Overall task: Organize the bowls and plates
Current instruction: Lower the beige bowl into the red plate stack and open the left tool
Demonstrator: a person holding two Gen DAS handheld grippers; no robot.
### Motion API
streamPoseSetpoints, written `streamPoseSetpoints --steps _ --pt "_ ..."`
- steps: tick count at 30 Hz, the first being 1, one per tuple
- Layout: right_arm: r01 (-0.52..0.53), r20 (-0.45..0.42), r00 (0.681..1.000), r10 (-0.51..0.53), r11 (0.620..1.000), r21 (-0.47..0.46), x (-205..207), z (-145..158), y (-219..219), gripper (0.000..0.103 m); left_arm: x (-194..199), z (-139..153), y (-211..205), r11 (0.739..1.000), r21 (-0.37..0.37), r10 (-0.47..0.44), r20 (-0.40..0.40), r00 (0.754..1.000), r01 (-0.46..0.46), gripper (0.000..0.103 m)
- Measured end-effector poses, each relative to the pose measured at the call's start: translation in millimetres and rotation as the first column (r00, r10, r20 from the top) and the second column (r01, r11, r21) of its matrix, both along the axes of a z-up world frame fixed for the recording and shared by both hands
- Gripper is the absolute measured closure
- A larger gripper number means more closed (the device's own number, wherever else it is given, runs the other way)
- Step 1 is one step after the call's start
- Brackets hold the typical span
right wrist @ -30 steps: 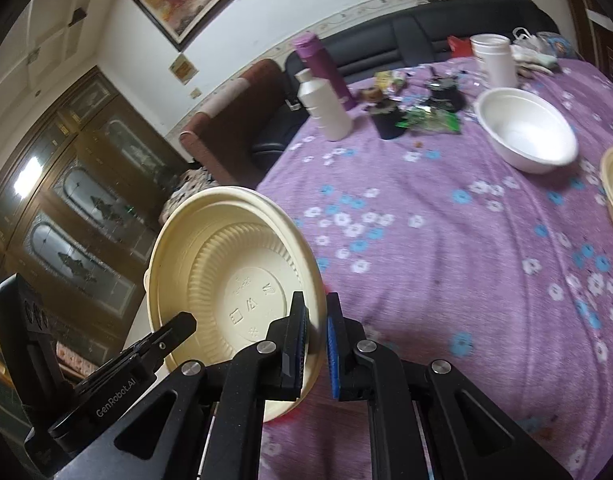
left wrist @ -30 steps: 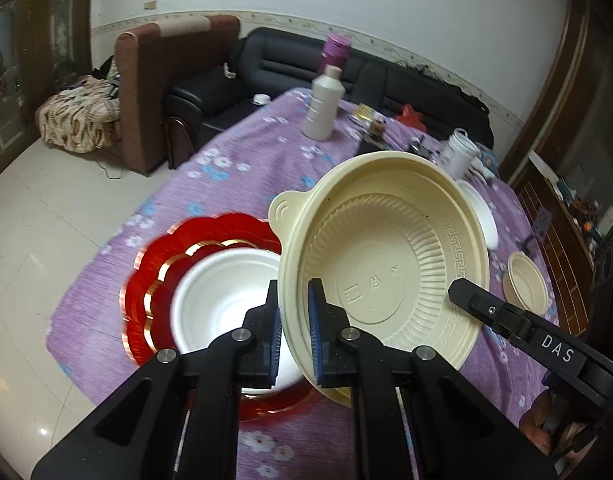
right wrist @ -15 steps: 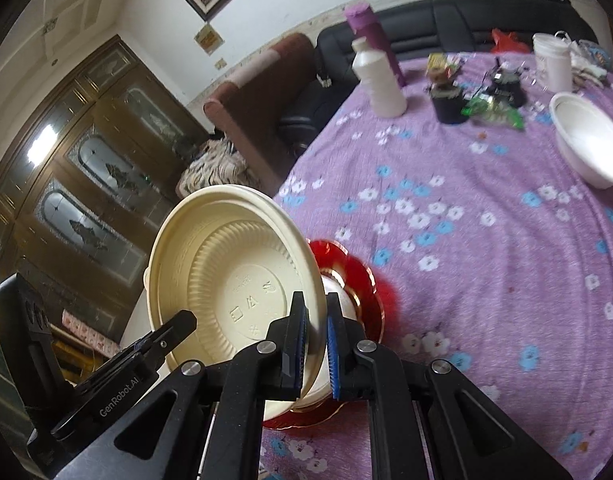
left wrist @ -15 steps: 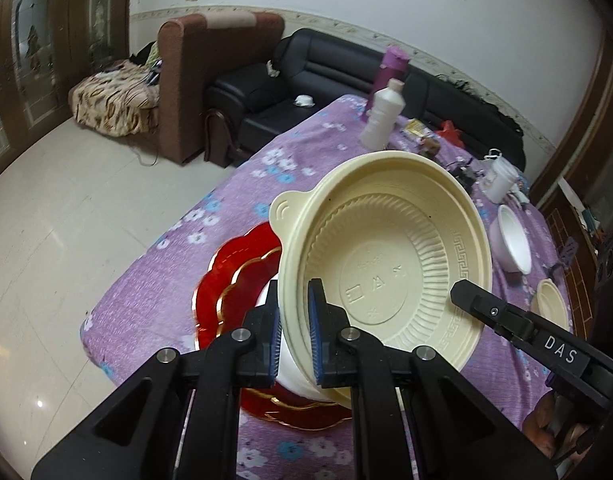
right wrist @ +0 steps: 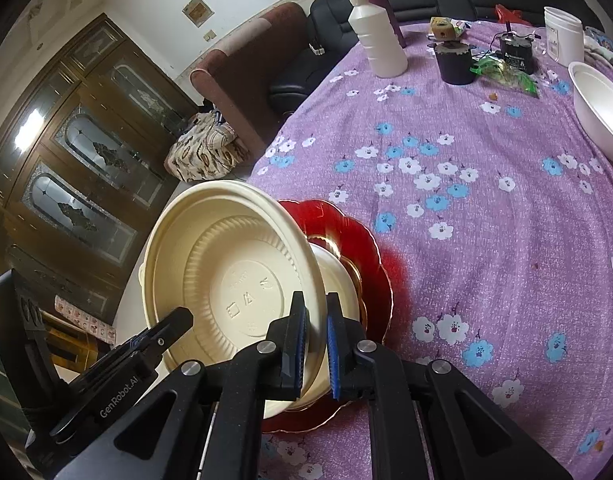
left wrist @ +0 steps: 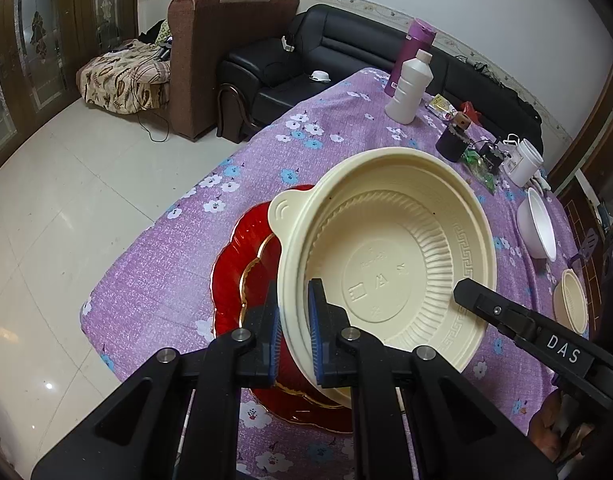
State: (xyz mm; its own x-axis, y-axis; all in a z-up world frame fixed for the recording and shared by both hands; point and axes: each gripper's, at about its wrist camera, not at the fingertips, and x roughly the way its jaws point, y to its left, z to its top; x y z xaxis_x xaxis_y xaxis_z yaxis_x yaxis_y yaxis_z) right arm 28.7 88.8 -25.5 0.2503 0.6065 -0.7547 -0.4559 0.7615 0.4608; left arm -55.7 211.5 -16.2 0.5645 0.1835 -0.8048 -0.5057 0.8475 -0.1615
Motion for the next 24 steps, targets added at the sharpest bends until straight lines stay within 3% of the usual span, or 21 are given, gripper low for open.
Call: streamPoseSetpoints --steps 24 --pt "-0.015 -0.028 1.000 0.014 1.000 -0.025 2 -11 4 0.094 2 -9 2 1.000 0.003 -0.003 -0.032 0.999 0.003 0.092"
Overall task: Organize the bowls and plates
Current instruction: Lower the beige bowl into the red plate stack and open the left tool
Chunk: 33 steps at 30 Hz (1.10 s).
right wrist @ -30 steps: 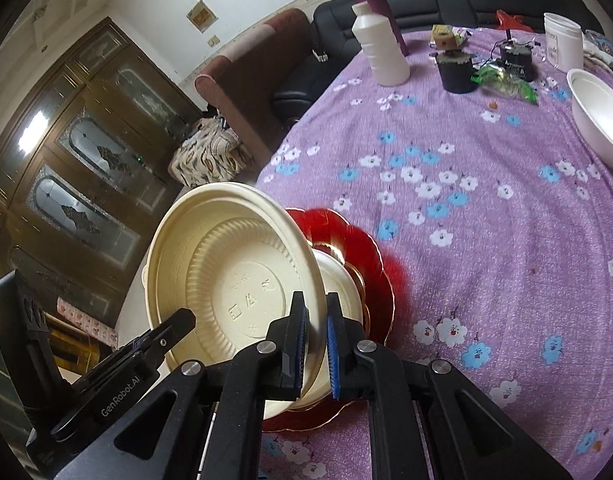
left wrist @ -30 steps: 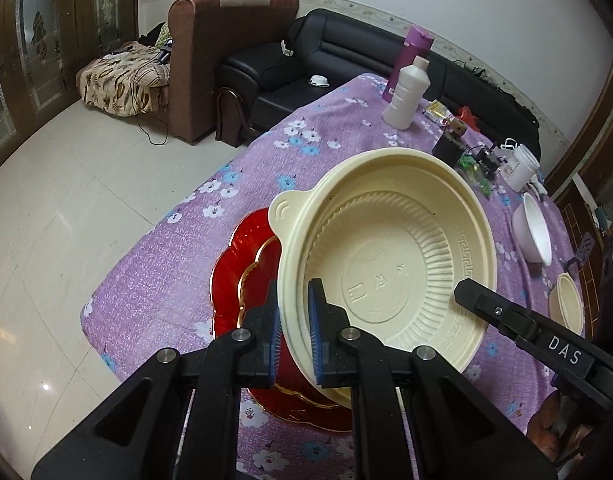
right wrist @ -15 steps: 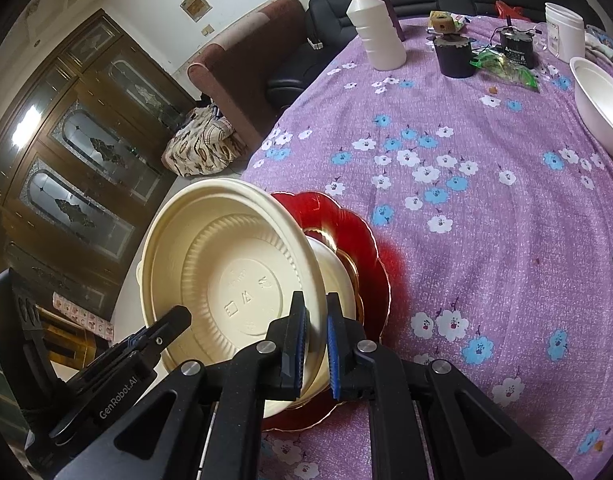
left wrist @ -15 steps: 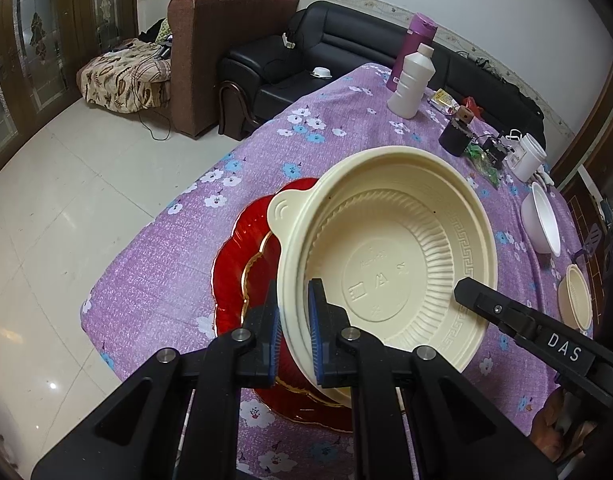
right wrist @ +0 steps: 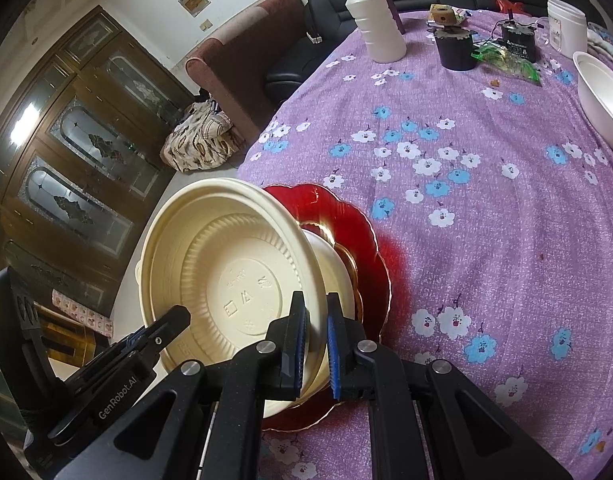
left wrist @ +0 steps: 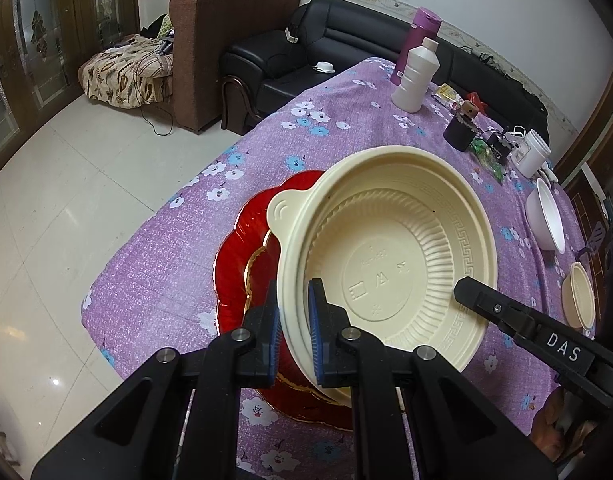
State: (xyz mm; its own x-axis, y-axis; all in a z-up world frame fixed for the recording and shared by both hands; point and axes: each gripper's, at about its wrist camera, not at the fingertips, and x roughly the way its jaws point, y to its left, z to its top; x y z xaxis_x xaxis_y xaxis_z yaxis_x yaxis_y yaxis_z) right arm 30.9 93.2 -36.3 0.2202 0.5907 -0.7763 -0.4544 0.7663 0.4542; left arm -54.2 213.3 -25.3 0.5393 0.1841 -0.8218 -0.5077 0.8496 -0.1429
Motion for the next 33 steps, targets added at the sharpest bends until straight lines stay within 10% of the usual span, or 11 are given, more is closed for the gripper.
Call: streamPoseSetpoints --steps 29,33 --pt "-0.019 -0.019 1.000 0.019 1.000 -0.004 0.7 -5.7 5.7 0.089 -1.0 0.3 1.4 0.999 -0.007 0.035 -0.001 0.999 -0.035 0.091" --pt "-0.008 -0.006 1.000 0.008 1.000 -0.004 0.1 -2.7 3.4 0.079 -1.5 1.9 0.6 0.999 0.003 0.046 0.001 0.999 -0.046 0.079"
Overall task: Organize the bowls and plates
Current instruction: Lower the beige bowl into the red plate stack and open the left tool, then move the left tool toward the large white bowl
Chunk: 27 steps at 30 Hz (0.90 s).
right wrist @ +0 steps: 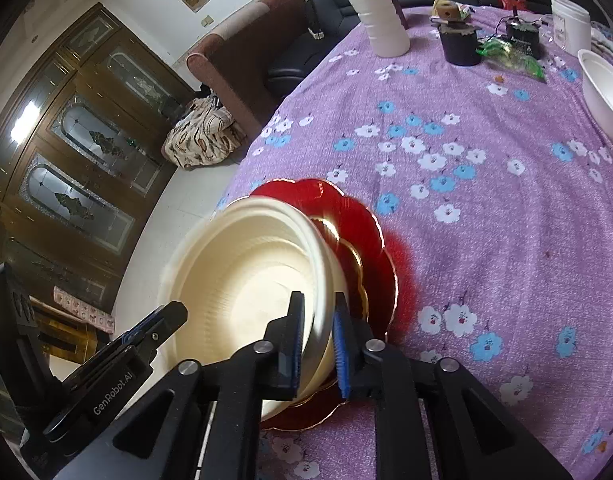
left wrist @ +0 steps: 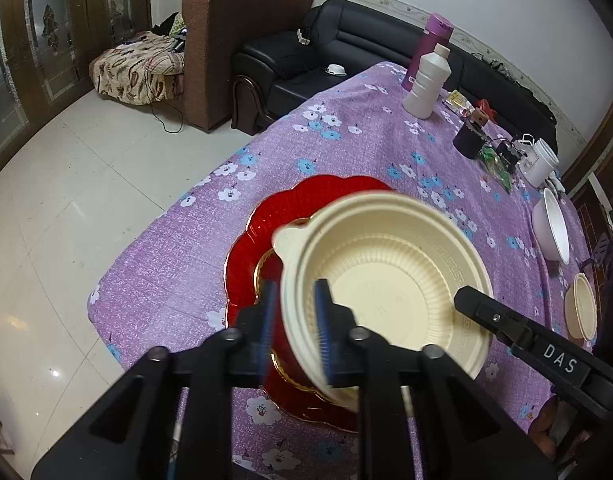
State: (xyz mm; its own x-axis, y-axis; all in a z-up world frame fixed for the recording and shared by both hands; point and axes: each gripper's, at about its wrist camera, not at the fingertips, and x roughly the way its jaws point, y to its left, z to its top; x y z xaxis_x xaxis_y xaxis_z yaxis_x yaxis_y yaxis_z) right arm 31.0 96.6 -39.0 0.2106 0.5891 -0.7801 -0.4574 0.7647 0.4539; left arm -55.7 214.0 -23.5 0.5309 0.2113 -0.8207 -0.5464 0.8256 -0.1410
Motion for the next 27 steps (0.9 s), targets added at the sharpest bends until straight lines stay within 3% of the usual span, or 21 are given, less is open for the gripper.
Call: streamPoseSetpoints --steps 2,7,15,20,22,27 --pt "0.009 0.005 1.000 -0.009 1.000 0.009 0 2 -3 0.071 -1 3 -1 1.000 0.011 0.002 0.013 1.000 -0.002 0.071" --pt "0.018 0.024 1.000 -0.018 0.999 0.035 -1 11 -13 0.068 -5 13 -2 0.999 0.048 0.025 0.049 0.999 -0.027 0.045" --pt "0.037 0.055 0.998 -0.041 0.997 0.067 1 27 -44 0.057 7 32 -22 0.996 0.085 -0.007 0.087 0.996 0.000 0.039" --pt "0.094 0.072 0.992 -0.101 0.992 0.086 14 42 -93 0.056 37 47 -59 0.992 0.066 -0.111 0.117 0.987 0.104 0.036" --pt "0.144 0.084 0.985 -0.150 0.987 0.078 25 48 -123 0.055 51 50 -79 0.986 0.062 -0.160 0.121 0.980 0.154 0.030" --pt "0.325 0.077 0.941 -0.329 0.944 0.064 68 57 -204 0.055 107 49 -132 0.963 -0.003 -0.266 0.115 0.957 0.268 0.030"
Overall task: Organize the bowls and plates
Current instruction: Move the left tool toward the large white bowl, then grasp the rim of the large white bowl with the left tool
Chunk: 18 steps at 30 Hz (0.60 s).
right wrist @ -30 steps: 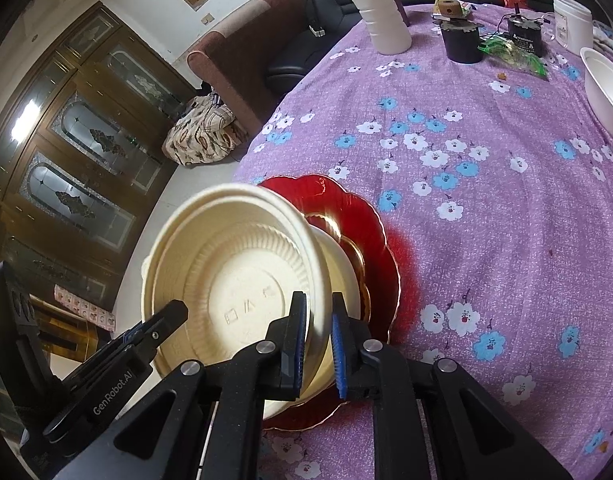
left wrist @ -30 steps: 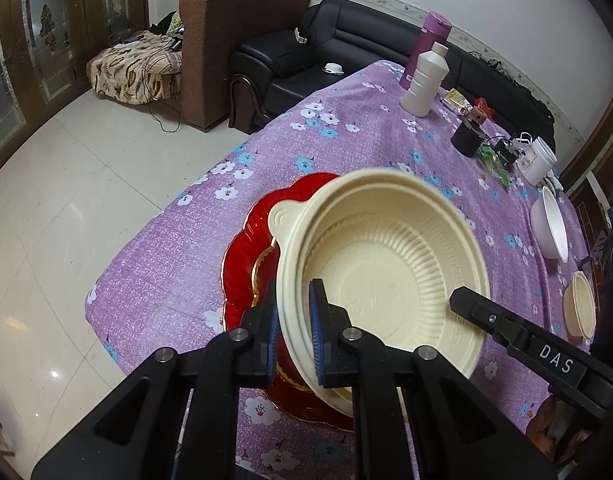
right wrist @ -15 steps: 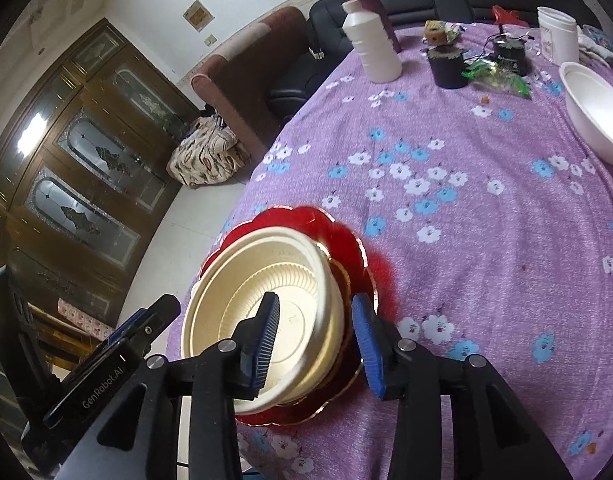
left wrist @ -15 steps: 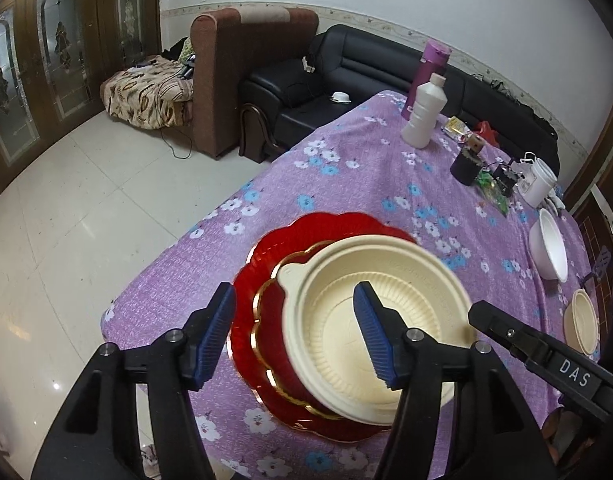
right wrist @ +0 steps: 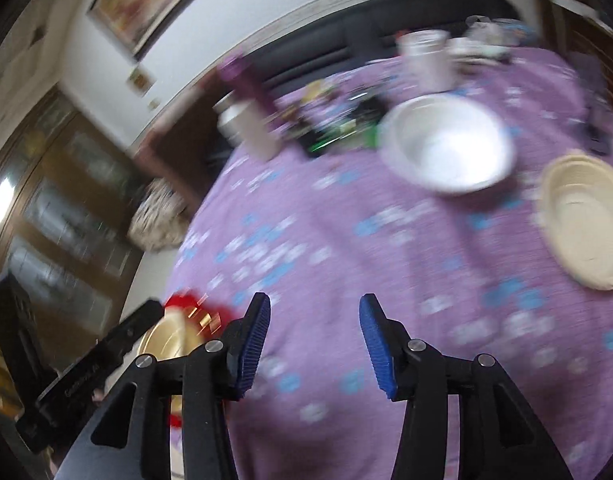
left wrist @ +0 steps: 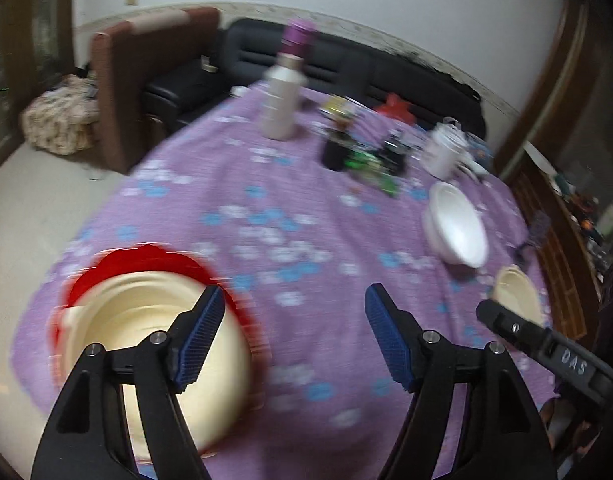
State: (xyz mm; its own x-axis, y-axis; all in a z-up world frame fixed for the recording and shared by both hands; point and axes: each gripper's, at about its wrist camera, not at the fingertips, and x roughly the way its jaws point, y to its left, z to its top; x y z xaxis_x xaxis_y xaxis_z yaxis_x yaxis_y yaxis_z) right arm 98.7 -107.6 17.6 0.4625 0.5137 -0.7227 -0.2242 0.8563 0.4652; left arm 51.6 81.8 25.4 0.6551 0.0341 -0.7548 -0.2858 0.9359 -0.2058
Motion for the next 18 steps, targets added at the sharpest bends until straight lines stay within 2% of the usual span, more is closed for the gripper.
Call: streamPoseSetpoints --steps 3,7,13,18 --pt "0.102 -0.012 0.995 -0.102 0.995 -0.012 31 1 -41 0.053 42 -6 -35 0.998 -0.017 -0.054 -0.024 0.998 0.054 0.030" --pt "0.164 -0.019 0.986 -0.164 0.986 0.008 72 -1 -78 0.053 88 -15 -71 0.998 -0.015 -0.066 -0.062 0.996 0.065 0.031" --pt "0.216 -0.063 0.974 -0.216 0.976 0.000 135 -23 -100 0.053 153 -38 -113 0.996 0.048 -0.064 -0.113 0.992 0.070 0.031" --pt "0.246 -0.096 0.963 -0.250 0.968 -0.058 179 -53 -107 0.056 191 -57 -134 0.992 0.099 -0.061 -0.134 0.989 0.074 0.031"
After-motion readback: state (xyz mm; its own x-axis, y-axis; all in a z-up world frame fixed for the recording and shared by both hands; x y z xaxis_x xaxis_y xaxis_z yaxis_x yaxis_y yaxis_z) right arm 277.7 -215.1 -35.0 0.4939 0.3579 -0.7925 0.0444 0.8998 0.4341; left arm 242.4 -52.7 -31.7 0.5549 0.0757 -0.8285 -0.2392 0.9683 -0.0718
